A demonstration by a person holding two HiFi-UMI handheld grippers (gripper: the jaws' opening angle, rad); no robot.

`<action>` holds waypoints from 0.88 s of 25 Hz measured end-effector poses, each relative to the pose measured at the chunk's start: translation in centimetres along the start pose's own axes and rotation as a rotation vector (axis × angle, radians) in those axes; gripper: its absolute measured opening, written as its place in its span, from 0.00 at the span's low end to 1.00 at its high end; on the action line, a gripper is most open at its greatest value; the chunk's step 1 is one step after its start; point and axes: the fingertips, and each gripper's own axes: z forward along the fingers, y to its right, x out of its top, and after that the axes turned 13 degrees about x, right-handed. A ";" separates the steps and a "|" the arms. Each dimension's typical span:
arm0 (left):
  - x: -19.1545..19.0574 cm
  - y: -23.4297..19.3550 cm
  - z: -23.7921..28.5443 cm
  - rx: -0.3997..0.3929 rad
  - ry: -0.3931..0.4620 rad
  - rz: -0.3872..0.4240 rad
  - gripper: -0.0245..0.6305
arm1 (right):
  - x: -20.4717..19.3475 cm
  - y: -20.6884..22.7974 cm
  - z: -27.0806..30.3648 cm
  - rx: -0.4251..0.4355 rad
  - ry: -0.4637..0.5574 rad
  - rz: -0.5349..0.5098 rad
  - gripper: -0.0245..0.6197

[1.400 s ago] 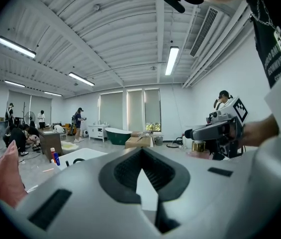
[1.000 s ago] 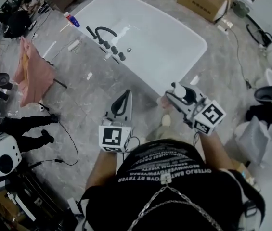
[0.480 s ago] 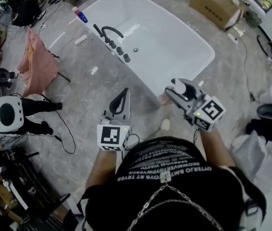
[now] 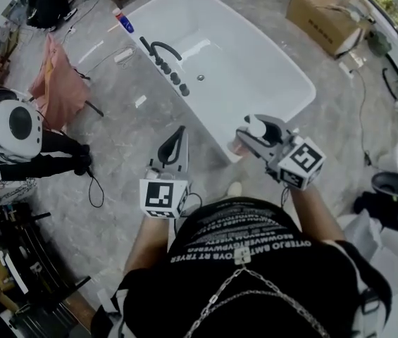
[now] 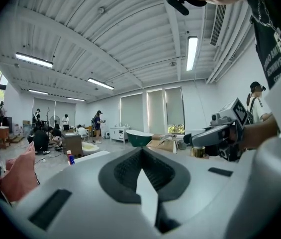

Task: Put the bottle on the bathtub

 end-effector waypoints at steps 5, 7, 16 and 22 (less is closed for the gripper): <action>0.3 1.4 0.7 0.035 -0.003 -0.010 0.04 | -1.2 1.4 -0.8 0.051 -0.063 -0.010 0.26; 0.0 1.5 0.8 0.044 -0.017 -0.010 0.04 | -1.5 2.1 -0.4 0.055 -0.069 -0.005 0.26; -0.6 -0.6 -0.2 0.117 -0.048 -0.025 0.04 | -4.5 3.7 1.5 0.061 -0.121 0.030 0.26; -2.1 -2.4 1.2 0.106 -0.071 -0.007 0.04 | -5.9 5.2 3.8 0.050 -0.154 0.051 0.26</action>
